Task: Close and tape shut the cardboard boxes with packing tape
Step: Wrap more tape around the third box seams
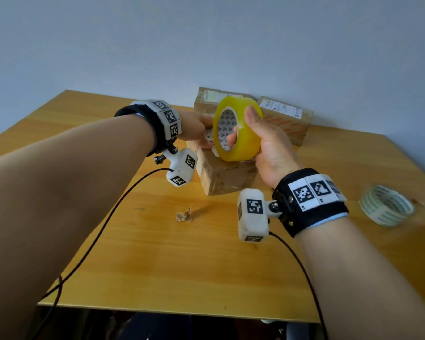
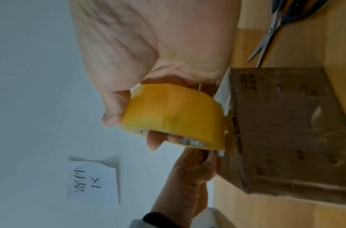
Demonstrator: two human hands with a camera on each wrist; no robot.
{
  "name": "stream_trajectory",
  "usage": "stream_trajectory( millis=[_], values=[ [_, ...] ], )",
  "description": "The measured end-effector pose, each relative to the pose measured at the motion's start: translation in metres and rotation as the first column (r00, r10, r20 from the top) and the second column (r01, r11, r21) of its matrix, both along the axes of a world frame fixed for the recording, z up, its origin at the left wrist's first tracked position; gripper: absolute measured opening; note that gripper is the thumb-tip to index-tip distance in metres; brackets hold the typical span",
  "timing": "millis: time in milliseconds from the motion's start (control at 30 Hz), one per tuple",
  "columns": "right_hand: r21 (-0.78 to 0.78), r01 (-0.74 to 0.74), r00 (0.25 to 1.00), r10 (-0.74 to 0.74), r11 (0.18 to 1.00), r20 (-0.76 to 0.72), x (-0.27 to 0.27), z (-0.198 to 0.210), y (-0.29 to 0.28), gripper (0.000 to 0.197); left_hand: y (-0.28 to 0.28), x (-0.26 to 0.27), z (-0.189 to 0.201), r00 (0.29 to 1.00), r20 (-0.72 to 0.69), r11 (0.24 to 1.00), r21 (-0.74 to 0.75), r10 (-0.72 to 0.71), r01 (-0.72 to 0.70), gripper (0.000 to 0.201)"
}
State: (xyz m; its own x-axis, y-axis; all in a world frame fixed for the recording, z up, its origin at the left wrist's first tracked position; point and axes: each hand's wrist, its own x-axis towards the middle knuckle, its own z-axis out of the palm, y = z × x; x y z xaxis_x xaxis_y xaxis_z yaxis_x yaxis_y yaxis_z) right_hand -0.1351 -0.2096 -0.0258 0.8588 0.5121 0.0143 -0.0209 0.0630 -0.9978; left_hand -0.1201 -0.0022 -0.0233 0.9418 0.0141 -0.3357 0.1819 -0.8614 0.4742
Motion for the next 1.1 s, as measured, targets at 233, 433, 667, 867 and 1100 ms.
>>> stream_trajectory(
  millis=[233, 433, 667, 867, 1100],
  values=[
    [-0.055, 0.066, 0.997, -0.069, 0.996, -0.048, -0.019, 0.018, -0.018, 0.045, -0.005, 0.004, -0.004, 1.0, 0.004, 0.994, 0.107, -0.001, 0.0, 0.073],
    [-0.174, 0.079, 0.995, -0.089, 0.982, -0.051, -0.034, 0.024, -0.037, 0.045, -0.01, 0.002, -0.004, 0.999, 0.002, 0.979, 0.2, -0.044, 0.042, 0.07],
    [-0.176, 0.073, 0.987, -0.097, 0.982, -0.129, -0.045, 0.025, -0.037, 0.044, -0.033, -0.013, -0.009, 0.982, 0.121, 0.941, 0.323, -0.143, 0.098, 0.056],
    [-0.163, 0.102, 0.981, -0.126, 0.981, -0.146, -0.047, 0.023, -0.04, 0.046, -0.043, -0.025, -0.005, 0.973, 0.196, 0.972, 0.224, -0.121, 0.076, 0.057],
    [-0.162, 0.107, 0.983, -0.128, 0.981, -0.128, -0.046, 0.023, -0.035, 0.052, -0.058, -0.044, -0.001, 0.978, 0.054, 0.979, -0.023, -0.201, 0.202, 0.048]
  ],
)
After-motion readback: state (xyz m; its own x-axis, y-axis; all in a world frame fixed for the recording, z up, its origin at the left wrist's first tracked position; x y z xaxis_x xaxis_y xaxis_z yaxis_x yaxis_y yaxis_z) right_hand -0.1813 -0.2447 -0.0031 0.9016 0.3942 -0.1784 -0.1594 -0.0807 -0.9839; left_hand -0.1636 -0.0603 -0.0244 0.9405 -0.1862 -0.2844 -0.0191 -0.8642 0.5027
